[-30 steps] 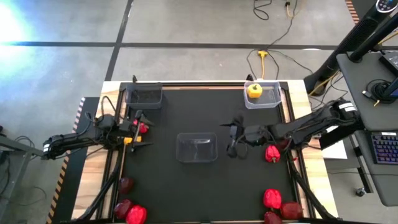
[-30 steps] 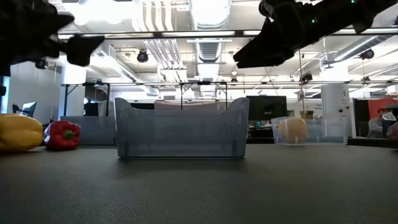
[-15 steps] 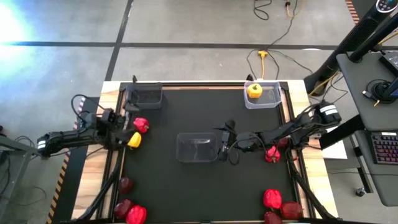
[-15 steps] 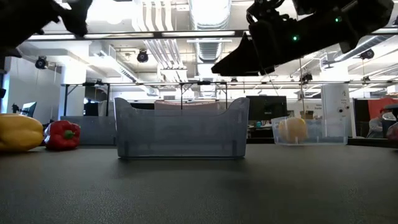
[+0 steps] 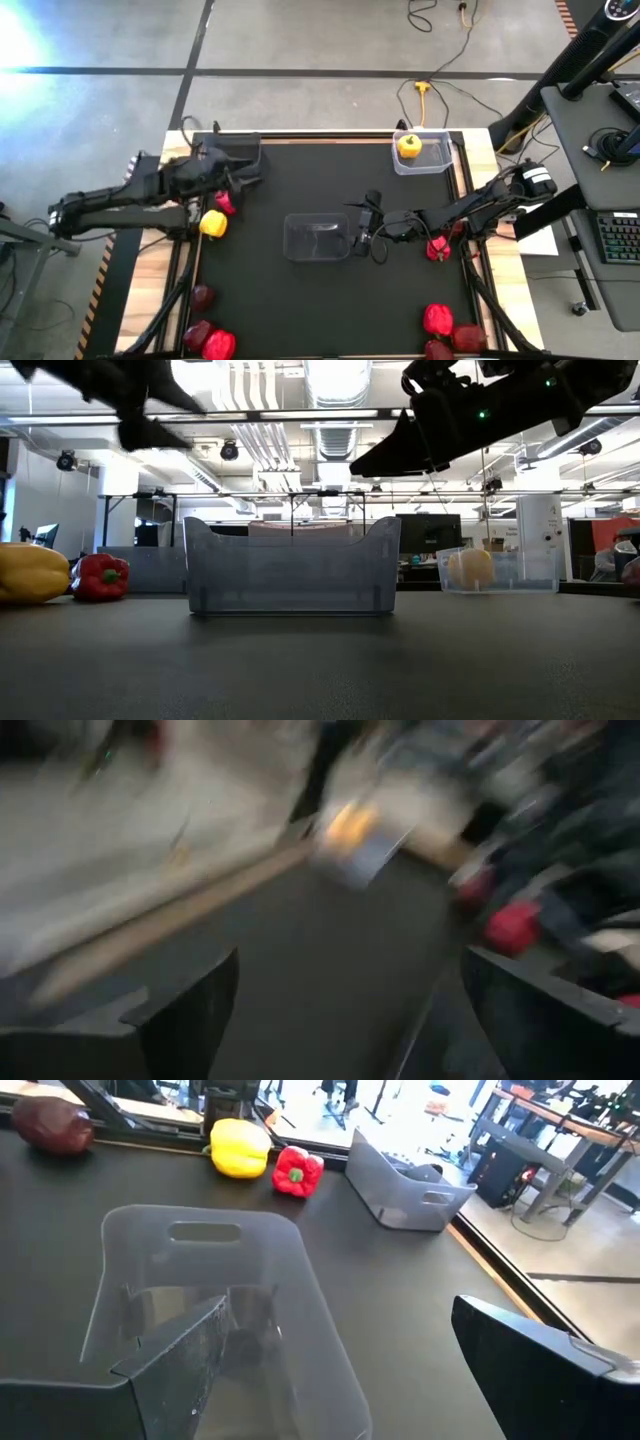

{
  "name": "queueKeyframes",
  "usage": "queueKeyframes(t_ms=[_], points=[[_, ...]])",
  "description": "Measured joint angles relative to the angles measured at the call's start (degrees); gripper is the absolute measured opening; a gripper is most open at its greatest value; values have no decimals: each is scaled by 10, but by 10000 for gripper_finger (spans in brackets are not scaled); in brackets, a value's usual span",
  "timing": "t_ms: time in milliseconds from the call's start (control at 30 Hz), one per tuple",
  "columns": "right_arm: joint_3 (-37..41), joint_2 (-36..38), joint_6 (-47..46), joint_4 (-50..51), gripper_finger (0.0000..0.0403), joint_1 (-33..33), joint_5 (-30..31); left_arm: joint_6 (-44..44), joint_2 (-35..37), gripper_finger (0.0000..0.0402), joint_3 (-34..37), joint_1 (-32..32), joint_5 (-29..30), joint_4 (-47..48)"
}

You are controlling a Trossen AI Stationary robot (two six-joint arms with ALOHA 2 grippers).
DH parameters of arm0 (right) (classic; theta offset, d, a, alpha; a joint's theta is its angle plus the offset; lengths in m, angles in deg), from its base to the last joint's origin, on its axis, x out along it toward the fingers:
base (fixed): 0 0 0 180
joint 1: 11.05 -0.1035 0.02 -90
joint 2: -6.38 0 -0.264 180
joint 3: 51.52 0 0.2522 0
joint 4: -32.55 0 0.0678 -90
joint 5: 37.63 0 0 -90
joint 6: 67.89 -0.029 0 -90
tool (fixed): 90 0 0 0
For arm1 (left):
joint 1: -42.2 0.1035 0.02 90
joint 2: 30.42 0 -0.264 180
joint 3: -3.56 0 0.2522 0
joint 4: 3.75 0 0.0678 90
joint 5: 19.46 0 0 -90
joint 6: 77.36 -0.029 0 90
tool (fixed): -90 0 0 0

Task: Sort produce into baskets
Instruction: Put the yellow bell pepper into the transparent bin

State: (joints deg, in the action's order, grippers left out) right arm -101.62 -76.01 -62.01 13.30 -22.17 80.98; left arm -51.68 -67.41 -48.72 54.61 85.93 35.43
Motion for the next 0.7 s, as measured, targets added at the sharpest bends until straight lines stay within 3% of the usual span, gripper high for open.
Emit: queueKeyframes(t_ms=[133,233,567,700], points=[[0,0,2,2,374,0,0,163,-64,364,-93,-1,-15,272],[1,0,2,13,374,2,0,250,-105,364,-117,-12,-33,398],[9,0,8,17,374,7,-1,291,-241,364,-95,-14,-91,553],[13,0,8,18,374,7,-1,274,-300,362,-87,-4,-126,563]])
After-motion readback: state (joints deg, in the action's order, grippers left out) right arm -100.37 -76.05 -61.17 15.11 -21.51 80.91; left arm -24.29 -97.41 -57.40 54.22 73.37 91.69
